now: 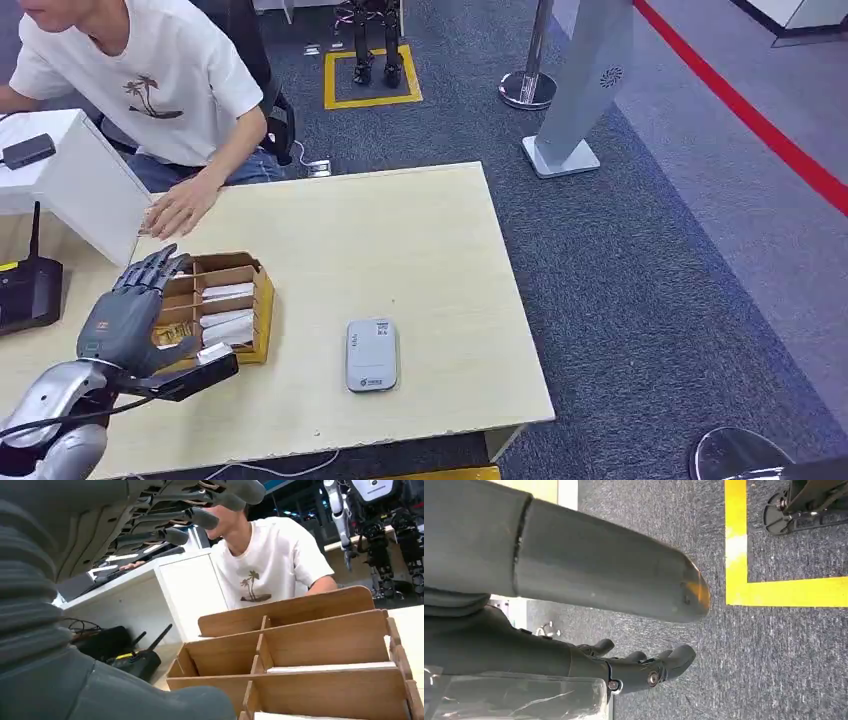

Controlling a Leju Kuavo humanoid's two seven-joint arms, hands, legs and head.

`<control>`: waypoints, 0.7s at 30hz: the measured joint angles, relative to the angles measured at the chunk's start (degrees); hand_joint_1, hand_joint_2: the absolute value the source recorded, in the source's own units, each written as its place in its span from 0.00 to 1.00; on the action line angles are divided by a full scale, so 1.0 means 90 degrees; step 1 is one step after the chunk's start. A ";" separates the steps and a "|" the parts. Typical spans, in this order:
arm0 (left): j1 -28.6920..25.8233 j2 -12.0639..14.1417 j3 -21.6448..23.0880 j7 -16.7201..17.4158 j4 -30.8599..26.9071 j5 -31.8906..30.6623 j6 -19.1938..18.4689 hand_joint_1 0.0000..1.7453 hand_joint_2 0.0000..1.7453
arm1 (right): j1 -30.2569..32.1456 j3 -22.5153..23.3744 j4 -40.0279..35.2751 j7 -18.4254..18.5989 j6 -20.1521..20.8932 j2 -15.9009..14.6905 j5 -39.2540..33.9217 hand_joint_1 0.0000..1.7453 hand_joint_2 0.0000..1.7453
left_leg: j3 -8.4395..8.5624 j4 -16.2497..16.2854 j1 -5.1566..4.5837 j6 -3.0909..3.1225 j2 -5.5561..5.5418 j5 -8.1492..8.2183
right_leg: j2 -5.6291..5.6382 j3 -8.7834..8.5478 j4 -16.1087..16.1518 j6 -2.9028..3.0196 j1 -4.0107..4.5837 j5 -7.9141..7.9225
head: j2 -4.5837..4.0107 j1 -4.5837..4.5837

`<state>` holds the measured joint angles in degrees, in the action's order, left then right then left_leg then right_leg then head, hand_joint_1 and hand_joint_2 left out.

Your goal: Pass the card to the sensor for recognition and then transmit it.

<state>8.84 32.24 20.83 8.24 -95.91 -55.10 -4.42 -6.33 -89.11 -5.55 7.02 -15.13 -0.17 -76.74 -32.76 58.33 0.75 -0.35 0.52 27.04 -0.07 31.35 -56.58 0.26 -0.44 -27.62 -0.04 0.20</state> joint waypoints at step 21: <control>-0.1673 -0.1440 -0.0760 -0.0090 -0.0629 -0.0966 0.1265 0.00 1.00 | 0.0022 -0.0002 0.0002 -0.0041 -0.0102 0.0051 -0.0245 0.00 1.00 | -0.0002 0.0000 -0.0001 0.0006 0.0002 0.0007 | -0.0001 -0.0002 0.0004 -0.0001 0.0000 -0.0001 | 0.0000 0.0000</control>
<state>-6.21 19.28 13.99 7.43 -101.57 -63.80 6.97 -6.14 -89.13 -5.53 6.64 -16.04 0.29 -78.95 -32.78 58.33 0.73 -0.29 0.54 27.10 -0.09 31.34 -56.54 0.26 -0.44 -27.63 -0.04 0.20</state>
